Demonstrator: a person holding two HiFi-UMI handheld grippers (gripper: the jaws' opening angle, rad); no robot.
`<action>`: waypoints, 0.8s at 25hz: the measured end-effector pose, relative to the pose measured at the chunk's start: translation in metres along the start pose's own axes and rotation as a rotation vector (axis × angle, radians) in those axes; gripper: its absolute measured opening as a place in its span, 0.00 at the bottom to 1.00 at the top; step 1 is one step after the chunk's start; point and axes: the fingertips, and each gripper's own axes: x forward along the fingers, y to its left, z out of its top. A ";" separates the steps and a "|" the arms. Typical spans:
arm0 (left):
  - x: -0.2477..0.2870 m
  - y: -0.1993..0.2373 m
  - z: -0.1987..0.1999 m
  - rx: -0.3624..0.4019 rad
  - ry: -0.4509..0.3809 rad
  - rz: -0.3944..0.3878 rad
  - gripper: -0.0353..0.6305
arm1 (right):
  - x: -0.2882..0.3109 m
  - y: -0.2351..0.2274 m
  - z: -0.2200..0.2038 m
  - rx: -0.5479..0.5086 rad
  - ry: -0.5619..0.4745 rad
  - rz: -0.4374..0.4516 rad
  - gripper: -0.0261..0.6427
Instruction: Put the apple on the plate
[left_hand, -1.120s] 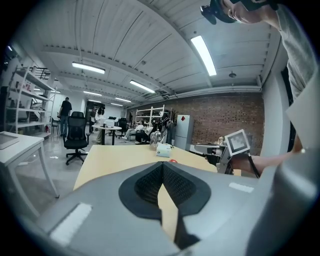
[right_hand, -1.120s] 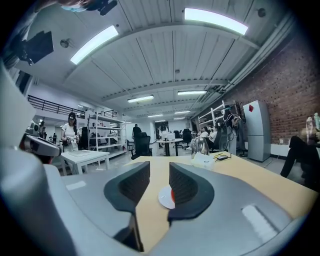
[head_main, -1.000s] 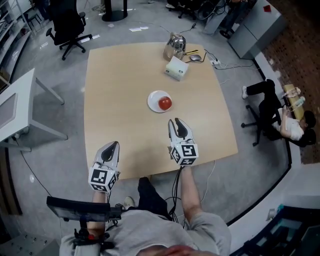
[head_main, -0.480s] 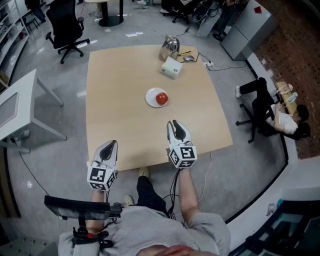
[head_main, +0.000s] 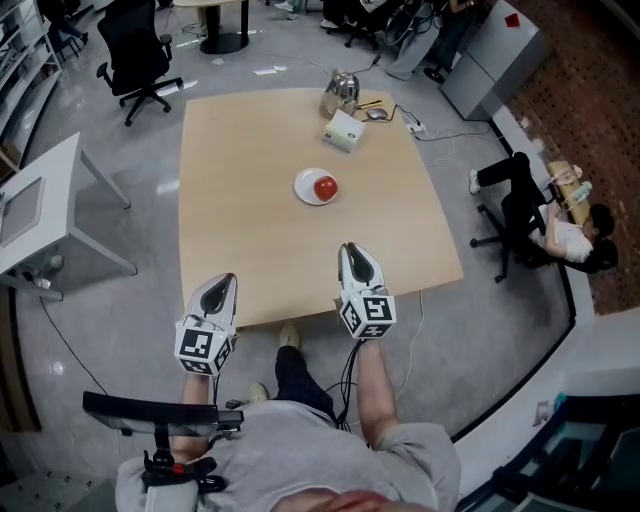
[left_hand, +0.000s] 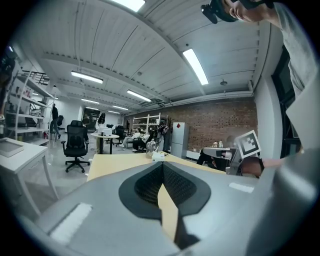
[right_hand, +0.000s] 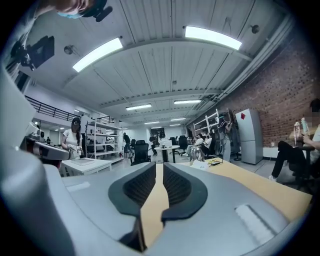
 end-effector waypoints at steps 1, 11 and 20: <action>-0.003 -0.001 0.000 0.001 -0.002 0.001 0.08 | -0.004 0.001 0.000 0.003 -0.002 -0.004 0.11; -0.031 -0.006 0.008 0.012 -0.023 0.002 0.08 | -0.041 0.015 0.005 0.001 -0.018 -0.030 0.07; -0.055 -0.004 0.019 0.024 -0.055 0.008 0.08 | -0.070 0.032 0.015 -0.012 -0.035 -0.036 0.05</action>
